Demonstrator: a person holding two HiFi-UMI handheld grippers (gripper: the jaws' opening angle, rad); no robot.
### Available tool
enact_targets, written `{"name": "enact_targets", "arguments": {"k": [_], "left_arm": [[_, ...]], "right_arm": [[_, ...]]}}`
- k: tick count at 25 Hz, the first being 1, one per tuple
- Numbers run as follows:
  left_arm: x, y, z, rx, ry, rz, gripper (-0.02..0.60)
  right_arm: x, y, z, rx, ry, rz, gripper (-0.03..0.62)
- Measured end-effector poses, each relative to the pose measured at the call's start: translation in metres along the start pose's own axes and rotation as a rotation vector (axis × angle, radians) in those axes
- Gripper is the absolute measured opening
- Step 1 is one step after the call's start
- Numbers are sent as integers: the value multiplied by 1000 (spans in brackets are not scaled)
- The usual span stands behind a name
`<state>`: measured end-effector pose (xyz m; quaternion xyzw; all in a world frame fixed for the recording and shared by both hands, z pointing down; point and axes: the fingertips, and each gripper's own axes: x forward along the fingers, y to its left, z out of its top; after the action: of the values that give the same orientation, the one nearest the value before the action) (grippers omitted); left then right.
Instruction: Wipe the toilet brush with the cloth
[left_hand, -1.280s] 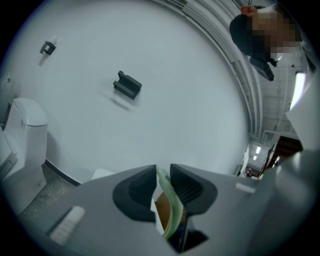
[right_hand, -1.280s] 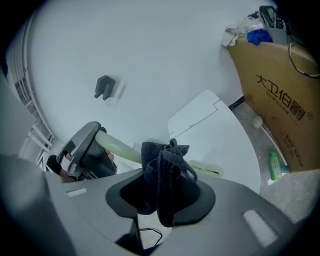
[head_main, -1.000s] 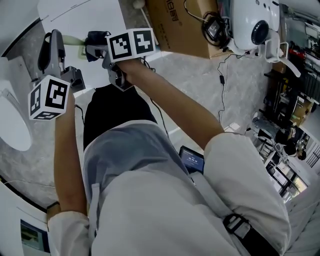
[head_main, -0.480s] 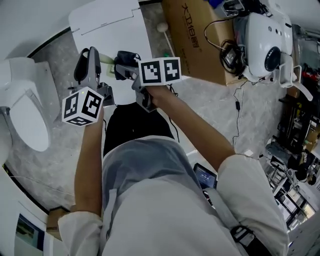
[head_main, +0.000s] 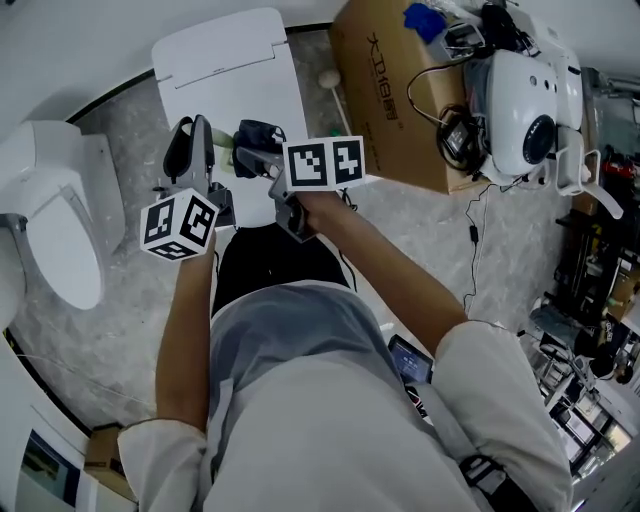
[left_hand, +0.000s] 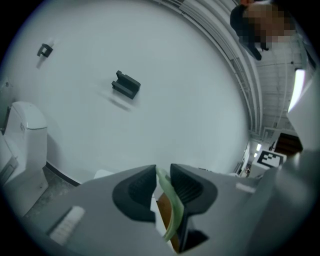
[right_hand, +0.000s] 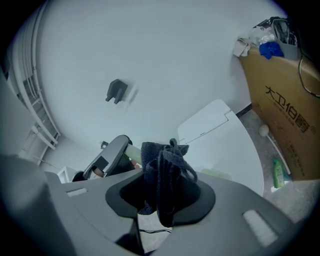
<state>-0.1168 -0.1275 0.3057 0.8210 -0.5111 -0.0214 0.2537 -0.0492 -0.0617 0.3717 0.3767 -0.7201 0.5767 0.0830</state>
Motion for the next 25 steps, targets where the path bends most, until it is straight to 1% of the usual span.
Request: {"name": "enact_targets", "arguments": {"k": [4, 8, 13, 17, 19, 22, 25], "left_arm": [[-3, 0, 1, -13, -1, 8, 0], [-4, 0, 1, -24, -3, 17, 0], [-2, -1, 4, -26, 2, 5, 0], [-2, -1, 5, -16, 15, -3, 0], [-3, -2, 5, -15, 27, -9, 0], [-3, -4, 3, -15, 66, -20, 0], [-2, -8, 2, 14, 87, -38, 0]], "right_arm": [[-3, 10, 3, -24, 3, 4, 109], [-5, 19, 7, -24, -6, 6, 109], [-7, 24, 12, -9, -32, -1, 109], [-9, 31, 14, -2, -52, 11, 109], [-11, 34, 15, -7, -60, 18, 109], [-15, 37, 13, -18, -70, 19, 109], [-19, 42, 13, -46, -81, 22, 109]]}}
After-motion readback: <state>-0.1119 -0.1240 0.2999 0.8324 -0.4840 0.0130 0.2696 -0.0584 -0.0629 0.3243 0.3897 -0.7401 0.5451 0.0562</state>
